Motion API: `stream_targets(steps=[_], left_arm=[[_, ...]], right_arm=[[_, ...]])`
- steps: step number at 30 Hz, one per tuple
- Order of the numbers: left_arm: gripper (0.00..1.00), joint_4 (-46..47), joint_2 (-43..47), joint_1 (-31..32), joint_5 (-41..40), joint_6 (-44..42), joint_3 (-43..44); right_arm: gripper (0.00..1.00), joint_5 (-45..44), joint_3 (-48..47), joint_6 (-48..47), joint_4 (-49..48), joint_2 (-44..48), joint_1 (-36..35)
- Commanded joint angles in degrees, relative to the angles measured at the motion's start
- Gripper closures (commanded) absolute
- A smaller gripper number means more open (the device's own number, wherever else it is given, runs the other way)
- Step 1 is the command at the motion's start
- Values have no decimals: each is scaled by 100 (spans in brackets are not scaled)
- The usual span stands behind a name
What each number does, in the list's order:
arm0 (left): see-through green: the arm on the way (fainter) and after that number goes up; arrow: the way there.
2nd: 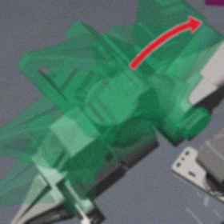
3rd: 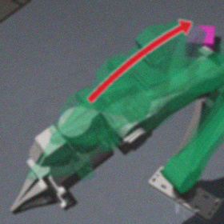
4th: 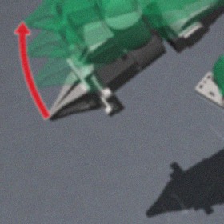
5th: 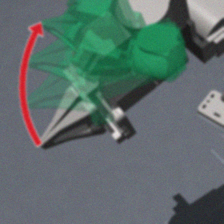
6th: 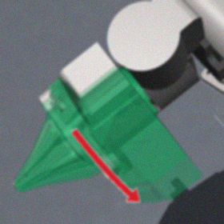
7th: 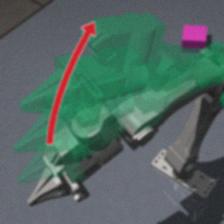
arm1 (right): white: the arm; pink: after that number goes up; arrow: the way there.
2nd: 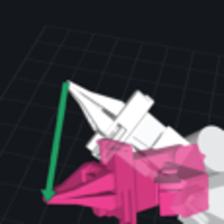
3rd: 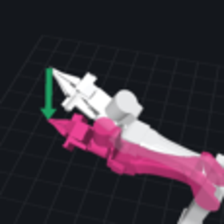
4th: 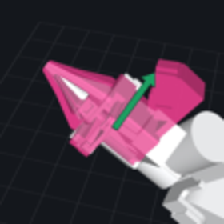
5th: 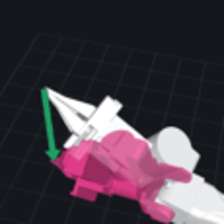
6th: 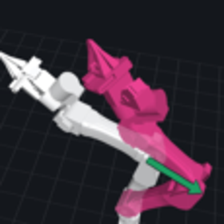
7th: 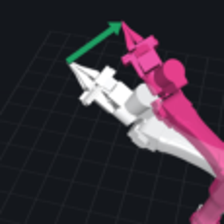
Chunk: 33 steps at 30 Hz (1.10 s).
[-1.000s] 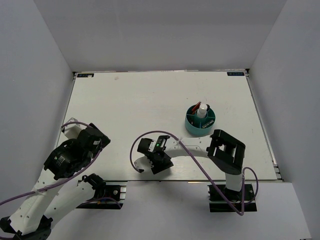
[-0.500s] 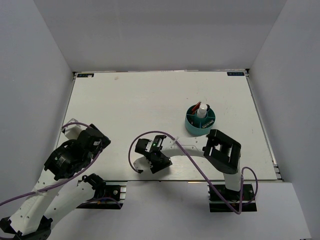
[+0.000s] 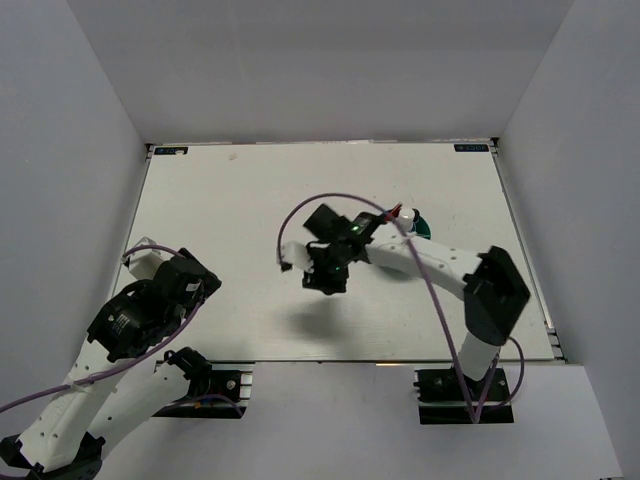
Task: Organize the makeup
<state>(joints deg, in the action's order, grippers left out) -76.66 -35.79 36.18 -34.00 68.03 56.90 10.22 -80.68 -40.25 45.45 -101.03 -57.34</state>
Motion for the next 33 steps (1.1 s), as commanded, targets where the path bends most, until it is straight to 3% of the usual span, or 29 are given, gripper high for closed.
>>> stream_targets(steps=[1,8,16,24,33], left_arm=[[5,116,46,20,-2,35,-30],[5,467,-7,20,69,-35,-162],[5,916,-235,20,148,-351,-232],[5,1320,-420,20,244,-624,-311],[5,1479,-359,20,350,-660,-426]], right_arm=[[100,682,228,297,-299,777,512],[100,1157,1264,1429,-1468,2488,1872],[100,904,2942,2846,-3023,4318,2956],[100,516,3559,3979,-3217,4935,3703],[100,885,4078,4913,-3517,5120,4494]])
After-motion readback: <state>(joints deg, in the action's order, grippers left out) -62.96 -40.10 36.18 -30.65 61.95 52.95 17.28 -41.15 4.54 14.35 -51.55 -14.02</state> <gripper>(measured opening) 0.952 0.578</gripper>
